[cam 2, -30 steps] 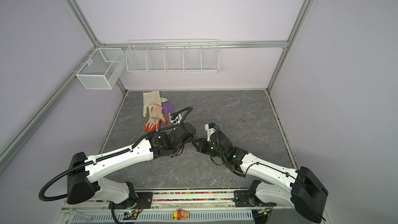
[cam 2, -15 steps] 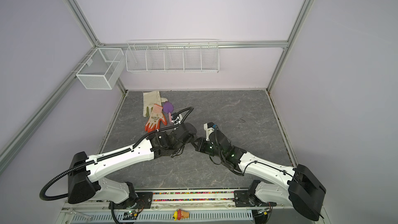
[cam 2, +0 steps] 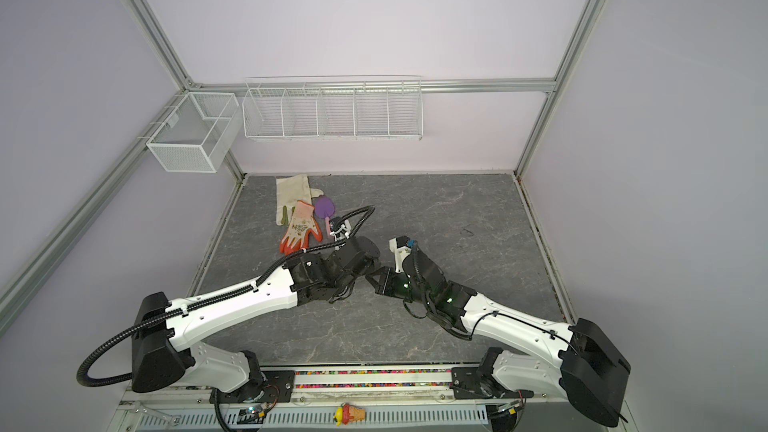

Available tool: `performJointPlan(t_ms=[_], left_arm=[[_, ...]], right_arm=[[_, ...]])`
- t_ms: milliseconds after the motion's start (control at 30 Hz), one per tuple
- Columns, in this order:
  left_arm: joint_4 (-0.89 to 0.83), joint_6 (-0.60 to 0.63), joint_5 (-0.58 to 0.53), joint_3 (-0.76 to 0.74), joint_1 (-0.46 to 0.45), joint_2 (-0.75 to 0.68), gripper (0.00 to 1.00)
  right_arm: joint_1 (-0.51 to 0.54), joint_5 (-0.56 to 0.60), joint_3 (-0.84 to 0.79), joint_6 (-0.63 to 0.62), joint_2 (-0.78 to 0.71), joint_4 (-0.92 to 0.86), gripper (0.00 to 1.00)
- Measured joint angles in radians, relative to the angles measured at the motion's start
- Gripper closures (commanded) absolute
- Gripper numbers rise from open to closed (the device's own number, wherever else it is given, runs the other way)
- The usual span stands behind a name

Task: Unlock with the key
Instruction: 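Bring the blue padlock toward the right gripper's key while the right arm advances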

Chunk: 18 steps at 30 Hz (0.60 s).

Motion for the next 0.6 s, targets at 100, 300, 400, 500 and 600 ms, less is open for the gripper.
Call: performJointPlan(t_ms=[100, 300, 400, 500, 600], left_arm=[[0.0, 0.0, 0.001, 0.0, 0.0, 0.0, 1.0], [0.004, 0.0, 0.02, 0.0, 0.0, 0.0, 1.0], [0.007, 0.0, 0.023, 0.0, 0.001, 0.0, 1.0], [0.008, 0.0, 0.027, 0.0, 0.002, 0.0, 1.0], [0.007, 0.0, 0.034, 0.0, 0.002, 0.0, 1.0]], right_arm=[[0.0, 0.008, 0.004, -0.003, 0.0, -0.007, 0.94], [0.0, 0.018, 0.014, -0.007, 0.0, -0.037, 0.94], [0.0, 0.02, 0.022, -0.011, 0.0, -0.05, 0.94], [-0.002, 0.023, 0.022, -0.011, 0.0, -0.055, 0.94], [-0.005, 0.032, 0.024, -0.014, -0.001, -0.065, 0.94]])
